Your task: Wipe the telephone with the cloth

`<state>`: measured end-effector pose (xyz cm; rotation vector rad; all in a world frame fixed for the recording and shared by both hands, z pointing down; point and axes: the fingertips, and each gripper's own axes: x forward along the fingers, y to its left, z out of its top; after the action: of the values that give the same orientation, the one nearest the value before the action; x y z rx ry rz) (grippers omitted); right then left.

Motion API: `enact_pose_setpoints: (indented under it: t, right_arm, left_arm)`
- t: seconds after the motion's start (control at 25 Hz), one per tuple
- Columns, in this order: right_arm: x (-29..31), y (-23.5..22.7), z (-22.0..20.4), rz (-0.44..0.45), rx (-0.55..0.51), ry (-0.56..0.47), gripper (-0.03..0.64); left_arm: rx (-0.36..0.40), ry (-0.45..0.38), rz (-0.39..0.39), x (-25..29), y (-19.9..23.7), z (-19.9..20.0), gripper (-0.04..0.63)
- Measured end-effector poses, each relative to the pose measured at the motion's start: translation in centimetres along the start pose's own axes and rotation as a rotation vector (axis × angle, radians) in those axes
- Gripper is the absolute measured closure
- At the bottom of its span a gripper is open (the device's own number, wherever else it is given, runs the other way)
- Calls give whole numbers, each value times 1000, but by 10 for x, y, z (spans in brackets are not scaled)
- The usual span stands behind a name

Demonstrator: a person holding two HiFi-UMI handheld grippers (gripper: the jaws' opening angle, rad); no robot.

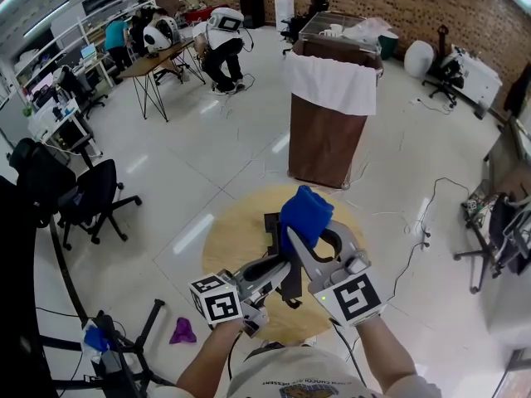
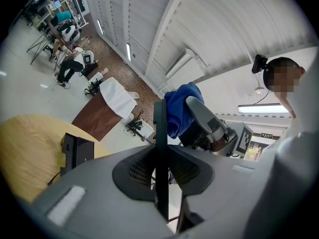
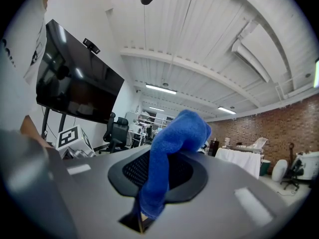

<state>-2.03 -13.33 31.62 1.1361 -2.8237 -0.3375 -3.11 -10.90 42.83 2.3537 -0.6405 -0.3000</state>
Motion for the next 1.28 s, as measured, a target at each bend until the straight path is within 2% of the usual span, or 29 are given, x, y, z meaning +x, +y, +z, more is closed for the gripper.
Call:
enact_pose_setpoints:
  t: [0.32, 0.56, 0.72, 1.0, 1.28]
  right_arm:
    - [7, -5, 14, -6, -46, -15, 554]
    - [3, 28, 36, 55, -26, -74, 554]
    - [9, 53, 20, 112, -16, 6, 554]
    - [24, 72, -4, 169, -25, 85, 554]
    - [31, 66, -15, 168, -51, 108, 554]
  left_arm:
    - [8, 17, 18, 0, -1, 1, 531]
    - [22, 1, 60, 1, 11, 6, 531]
    - [34, 4, 71, 6, 13, 6, 531]
    - [119, 50, 96, 13, 10, 1, 531]
    - [154, 57, 104, 14, 10, -1, 531]
